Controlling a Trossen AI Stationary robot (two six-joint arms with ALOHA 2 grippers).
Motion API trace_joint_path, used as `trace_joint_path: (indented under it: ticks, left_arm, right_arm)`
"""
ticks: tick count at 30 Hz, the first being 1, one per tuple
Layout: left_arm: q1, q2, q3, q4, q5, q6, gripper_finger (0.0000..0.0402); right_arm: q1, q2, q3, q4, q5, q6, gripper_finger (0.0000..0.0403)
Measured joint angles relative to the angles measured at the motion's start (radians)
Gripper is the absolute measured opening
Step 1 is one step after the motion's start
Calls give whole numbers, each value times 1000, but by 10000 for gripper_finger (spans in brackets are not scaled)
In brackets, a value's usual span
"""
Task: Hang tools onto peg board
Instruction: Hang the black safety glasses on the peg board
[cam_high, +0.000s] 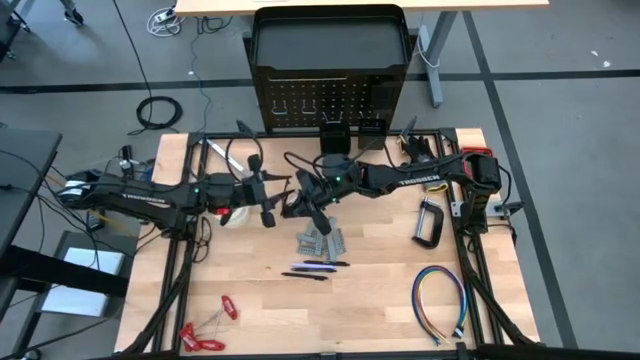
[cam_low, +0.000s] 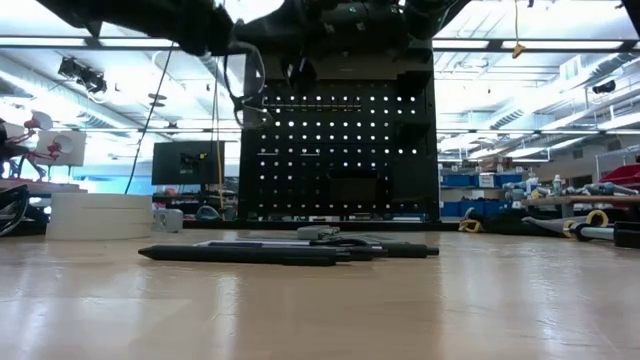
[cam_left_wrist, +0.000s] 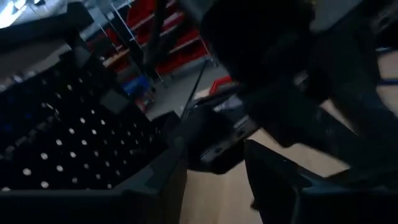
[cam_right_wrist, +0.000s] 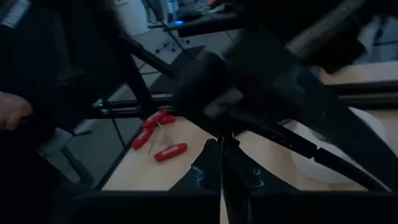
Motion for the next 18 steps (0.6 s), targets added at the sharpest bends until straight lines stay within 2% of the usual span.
trace_joint_path:
  ticks: [6, 11, 14, 18]
  left_arm:
    - [0, -32, 0, -102, -66, 29, 165]
    - [0, -77, 0, -237, -87, 13, 165]
    - [0, -93, 0, -232, 60, -24, 165]
    - [0, -87, 0, -177, 274, -33, 165]
  right_arm:
    - [7, 0, 0, 2, -1, -8, 8]
    - [15, -6, 0, 8, -104, -48, 8]
    - [20, -17, 0, 24, -166, -76, 8]
    - [21, -18, 0, 60, -189, -92, 8]
